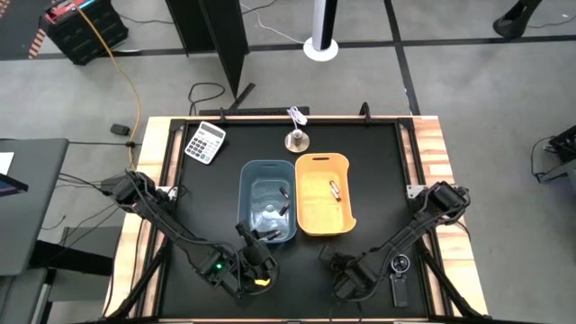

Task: Sort batteries
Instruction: Put the silver battery into the yellow bin

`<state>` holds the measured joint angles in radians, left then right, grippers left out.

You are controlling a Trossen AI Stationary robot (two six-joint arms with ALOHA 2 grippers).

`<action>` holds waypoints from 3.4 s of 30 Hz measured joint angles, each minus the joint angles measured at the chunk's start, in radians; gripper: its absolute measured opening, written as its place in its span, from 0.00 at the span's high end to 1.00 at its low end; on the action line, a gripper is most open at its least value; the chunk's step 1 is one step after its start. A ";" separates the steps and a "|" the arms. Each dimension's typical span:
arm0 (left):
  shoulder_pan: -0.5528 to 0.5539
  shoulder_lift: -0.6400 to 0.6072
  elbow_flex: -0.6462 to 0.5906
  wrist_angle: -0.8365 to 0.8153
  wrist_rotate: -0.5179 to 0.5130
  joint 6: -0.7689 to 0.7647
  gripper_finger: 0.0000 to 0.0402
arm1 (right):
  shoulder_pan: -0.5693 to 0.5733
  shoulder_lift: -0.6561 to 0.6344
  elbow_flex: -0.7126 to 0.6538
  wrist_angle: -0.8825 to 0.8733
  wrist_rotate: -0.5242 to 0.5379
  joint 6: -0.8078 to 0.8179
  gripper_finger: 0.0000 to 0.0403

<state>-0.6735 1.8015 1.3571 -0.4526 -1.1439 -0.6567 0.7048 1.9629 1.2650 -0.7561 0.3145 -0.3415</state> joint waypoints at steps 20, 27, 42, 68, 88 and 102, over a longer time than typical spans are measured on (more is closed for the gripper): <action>-0.001 0.000 0.000 0.001 0.010 -0.002 0.51 | 0.026 -0.423 0.099 -0.050 0.333 0.101 1.00; -0.001 0.000 0.000 0.003 0.010 -0.002 0.51 | -0.164 -0.513 0.098 -0.208 0.352 0.178 1.00; -0.002 0.000 0.000 0.003 0.015 0.009 0.51 | -0.067 -0.352 0.097 0.051 0.046 0.162 0.56; -0.136 -0.002 0.140 -0.223 0.277 -0.021 0.51 | -0.125 0.039 0.292 0.154 -0.006 -0.142 0.55; -0.190 -0.001 -0.038 -0.334 0.531 -0.829 0.51 | -0.062 -0.152 0.292 -0.021 0.130 -0.019 0.55; -0.082 0.000 -0.167 -0.161 0.572 -0.905 0.51 | -0.013 -0.361 0.292 -0.134 0.168 0.099 0.55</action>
<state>-0.7553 1.8015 1.1900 -0.6131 -0.5721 -1.5615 0.6917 1.6020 1.5574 -0.8906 0.4824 -0.2430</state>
